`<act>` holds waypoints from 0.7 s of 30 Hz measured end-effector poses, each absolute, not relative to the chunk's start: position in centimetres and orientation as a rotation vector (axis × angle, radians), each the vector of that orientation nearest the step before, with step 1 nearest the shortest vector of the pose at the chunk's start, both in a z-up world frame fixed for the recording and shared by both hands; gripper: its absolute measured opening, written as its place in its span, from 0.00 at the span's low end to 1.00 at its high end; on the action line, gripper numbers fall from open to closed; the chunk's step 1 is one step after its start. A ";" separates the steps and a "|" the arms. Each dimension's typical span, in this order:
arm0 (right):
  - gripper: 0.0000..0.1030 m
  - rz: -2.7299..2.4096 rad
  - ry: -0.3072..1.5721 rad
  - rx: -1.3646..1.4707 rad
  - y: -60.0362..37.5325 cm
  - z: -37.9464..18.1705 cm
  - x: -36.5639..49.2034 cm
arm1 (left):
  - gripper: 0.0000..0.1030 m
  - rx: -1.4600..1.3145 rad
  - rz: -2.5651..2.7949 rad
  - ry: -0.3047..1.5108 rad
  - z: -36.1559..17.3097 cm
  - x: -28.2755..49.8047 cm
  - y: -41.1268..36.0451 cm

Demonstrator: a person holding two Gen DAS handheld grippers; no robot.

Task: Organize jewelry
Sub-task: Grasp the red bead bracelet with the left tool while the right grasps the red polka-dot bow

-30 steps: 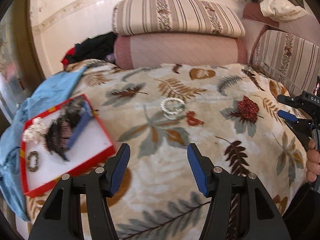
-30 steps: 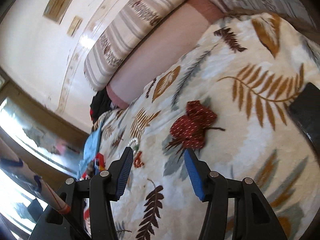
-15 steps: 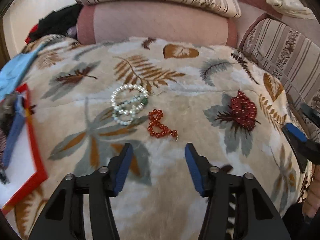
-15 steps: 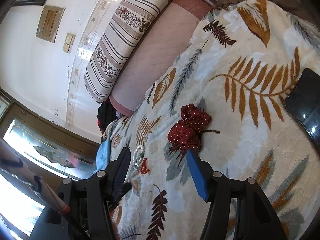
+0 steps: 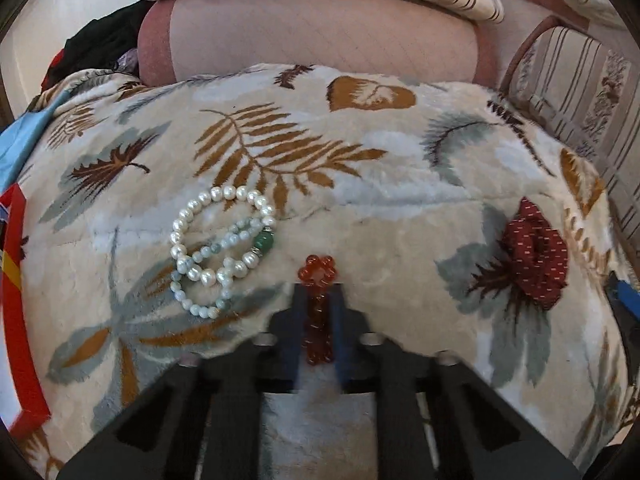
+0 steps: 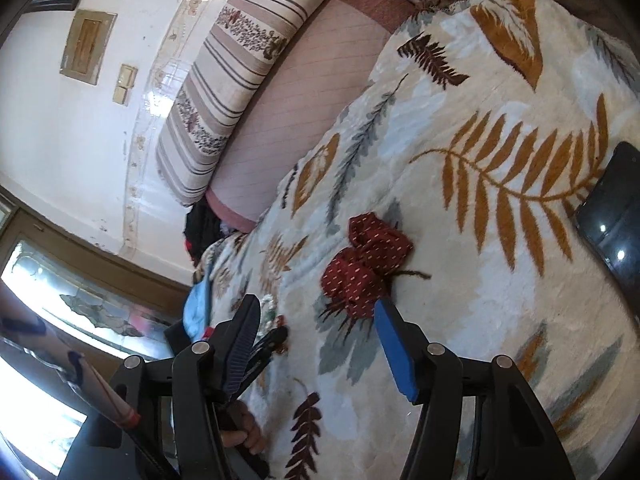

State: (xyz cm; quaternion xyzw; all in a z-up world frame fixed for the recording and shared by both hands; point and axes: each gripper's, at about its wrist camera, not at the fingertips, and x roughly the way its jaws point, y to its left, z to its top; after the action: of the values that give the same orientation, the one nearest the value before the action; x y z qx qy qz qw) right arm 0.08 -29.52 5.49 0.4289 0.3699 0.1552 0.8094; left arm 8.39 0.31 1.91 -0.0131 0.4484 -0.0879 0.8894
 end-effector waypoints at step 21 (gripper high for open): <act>0.23 0.182 0.961 0.420 -20.3 2.1 8.8 | 0.07 -0.166 -0.321 0.799 4.0 1.7 5.9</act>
State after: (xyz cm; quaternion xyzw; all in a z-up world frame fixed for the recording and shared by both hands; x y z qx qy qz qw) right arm 8.83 -20.27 2.11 0.2002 0.4581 0.0869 0.8617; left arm 1.74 5.88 3.98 -0.0804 0.3868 -0.1556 0.9054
